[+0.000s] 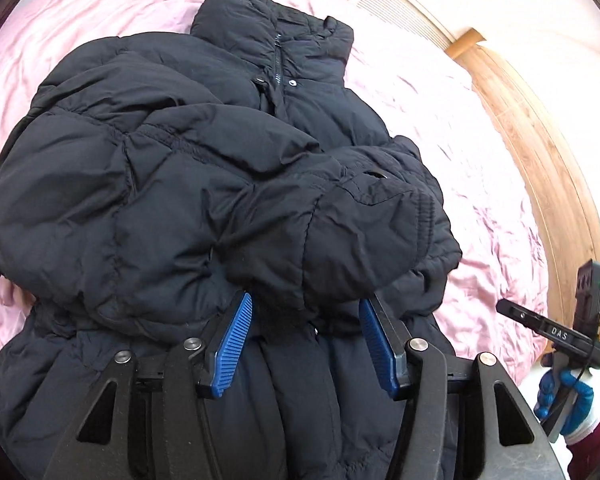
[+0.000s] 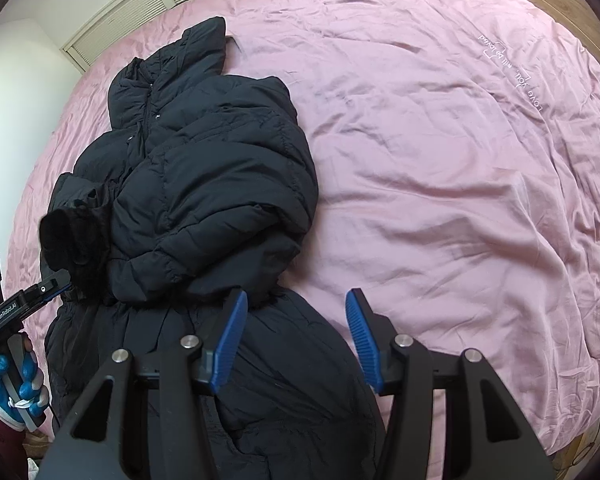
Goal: Fold large clothes
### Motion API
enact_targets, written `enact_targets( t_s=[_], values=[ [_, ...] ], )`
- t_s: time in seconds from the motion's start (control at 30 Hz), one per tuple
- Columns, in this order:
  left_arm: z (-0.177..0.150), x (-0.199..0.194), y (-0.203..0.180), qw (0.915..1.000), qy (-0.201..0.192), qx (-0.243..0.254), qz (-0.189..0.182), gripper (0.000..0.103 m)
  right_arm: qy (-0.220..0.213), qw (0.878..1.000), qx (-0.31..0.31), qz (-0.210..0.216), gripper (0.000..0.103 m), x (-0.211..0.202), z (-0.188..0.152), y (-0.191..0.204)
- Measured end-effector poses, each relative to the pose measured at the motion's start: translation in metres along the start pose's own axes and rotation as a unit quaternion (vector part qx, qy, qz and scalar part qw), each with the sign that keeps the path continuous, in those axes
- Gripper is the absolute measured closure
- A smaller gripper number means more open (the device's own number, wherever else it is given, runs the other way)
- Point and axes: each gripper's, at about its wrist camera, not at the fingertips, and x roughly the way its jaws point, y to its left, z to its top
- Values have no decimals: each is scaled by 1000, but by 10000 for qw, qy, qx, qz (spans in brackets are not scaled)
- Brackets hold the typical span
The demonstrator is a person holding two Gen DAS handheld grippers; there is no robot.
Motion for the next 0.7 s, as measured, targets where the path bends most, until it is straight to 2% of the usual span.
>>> enact_targets(
  t_s=[0.1, 0.27, 0.4, 0.57, 0.7],
  values=[
    [-7, -5, 4, 9999, -32, -159, 28, 48, -29, 10000, -75, 11, 53, -2, 1, 9],
    [-10, -31, 22, 9978, -380, -259, 485, 48, -110, 9988, -463, 90, 53, -6, 9, 44],
    [7, -53, 48, 9937, -616, -220, 913, 48, -249, 9931, -1062, 424, 53, -10, 21, 106],
    [40, -73, 69, 9878, -849, -21, 1305, 47, -489, 9766, -1858, 964, 53, -10, 38, 203],
    [63, -68, 84, 9835, -892, 32, 1577, 40, -465, 9645, -2294, 1219, 53, 7, 45, 260]
  ],
)
